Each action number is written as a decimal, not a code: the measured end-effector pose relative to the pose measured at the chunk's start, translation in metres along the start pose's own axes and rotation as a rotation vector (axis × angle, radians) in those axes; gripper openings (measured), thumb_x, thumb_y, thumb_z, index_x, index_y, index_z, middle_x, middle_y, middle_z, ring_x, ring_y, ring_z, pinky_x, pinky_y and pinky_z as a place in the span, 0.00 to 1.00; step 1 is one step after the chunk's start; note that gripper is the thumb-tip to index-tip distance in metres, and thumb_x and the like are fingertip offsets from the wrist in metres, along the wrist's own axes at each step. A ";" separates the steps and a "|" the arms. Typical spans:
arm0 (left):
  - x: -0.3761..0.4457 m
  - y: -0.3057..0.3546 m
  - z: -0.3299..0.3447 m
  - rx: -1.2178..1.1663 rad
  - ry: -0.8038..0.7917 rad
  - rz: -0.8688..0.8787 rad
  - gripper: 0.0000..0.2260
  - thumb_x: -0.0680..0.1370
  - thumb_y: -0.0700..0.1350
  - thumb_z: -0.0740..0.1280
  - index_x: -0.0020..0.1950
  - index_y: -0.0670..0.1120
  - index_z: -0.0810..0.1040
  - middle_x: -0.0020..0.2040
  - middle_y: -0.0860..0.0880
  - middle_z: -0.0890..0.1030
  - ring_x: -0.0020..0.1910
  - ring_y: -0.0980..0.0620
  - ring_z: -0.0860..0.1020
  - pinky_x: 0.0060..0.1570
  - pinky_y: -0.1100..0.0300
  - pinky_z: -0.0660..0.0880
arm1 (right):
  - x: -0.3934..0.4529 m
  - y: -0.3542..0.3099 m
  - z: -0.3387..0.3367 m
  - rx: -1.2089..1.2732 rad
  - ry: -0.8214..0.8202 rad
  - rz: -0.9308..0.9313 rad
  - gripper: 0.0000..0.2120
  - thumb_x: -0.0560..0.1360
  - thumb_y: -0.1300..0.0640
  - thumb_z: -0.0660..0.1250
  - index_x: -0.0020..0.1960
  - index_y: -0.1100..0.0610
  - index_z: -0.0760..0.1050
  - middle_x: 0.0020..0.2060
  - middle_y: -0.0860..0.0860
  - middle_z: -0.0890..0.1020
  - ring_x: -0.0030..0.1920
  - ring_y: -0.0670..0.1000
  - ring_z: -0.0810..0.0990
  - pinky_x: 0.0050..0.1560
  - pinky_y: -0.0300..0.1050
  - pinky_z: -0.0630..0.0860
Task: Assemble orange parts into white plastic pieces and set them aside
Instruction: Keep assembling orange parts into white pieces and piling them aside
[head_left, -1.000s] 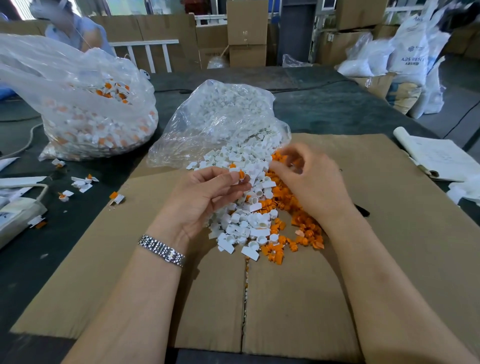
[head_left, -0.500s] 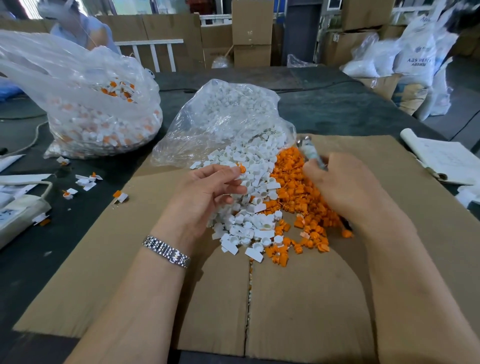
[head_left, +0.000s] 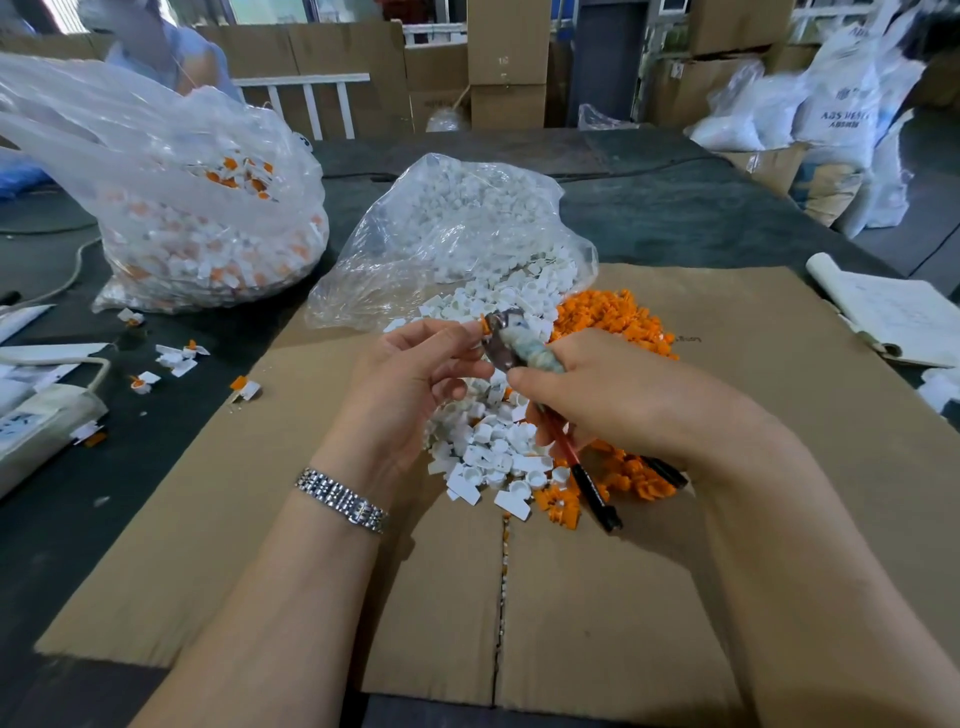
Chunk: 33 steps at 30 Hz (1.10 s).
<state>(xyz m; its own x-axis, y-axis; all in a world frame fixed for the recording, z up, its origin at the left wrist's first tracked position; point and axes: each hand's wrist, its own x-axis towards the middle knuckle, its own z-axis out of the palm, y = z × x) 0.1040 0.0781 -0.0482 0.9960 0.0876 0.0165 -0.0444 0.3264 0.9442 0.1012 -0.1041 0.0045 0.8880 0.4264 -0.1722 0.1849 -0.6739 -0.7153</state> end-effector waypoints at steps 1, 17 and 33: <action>0.000 0.001 0.000 -0.003 0.004 0.001 0.03 0.76 0.40 0.74 0.42 0.43 0.84 0.37 0.46 0.84 0.34 0.53 0.84 0.28 0.67 0.73 | 0.000 -0.001 0.002 0.002 0.008 0.000 0.17 0.83 0.46 0.61 0.40 0.57 0.72 0.37 0.56 0.85 0.39 0.54 0.86 0.47 0.55 0.83; 0.000 0.000 -0.001 0.017 0.030 -0.017 0.05 0.78 0.35 0.72 0.42 0.40 0.81 0.35 0.44 0.84 0.31 0.54 0.82 0.33 0.66 0.78 | 0.013 0.003 0.042 -0.187 0.398 0.034 0.25 0.79 0.35 0.58 0.35 0.54 0.66 0.31 0.49 0.72 0.27 0.46 0.68 0.23 0.38 0.59; -0.001 0.001 -0.005 0.321 0.042 0.051 0.07 0.82 0.41 0.68 0.46 0.42 0.82 0.38 0.47 0.85 0.42 0.46 0.87 0.42 0.61 0.82 | 0.025 0.041 -0.009 -0.380 0.372 0.242 0.23 0.80 0.36 0.57 0.44 0.56 0.72 0.45 0.56 0.77 0.44 0.56 0.77 0.41 0.48 0.72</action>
<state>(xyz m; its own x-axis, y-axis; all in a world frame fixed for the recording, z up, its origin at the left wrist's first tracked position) 0.1028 0.0825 -0.0492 0.9888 0.1370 0.0588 -0.0605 0.0079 0.9981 0.1353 -0.1263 -0.0224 0.9993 0.0386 -0.0017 0.0351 -0.9241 -0.3804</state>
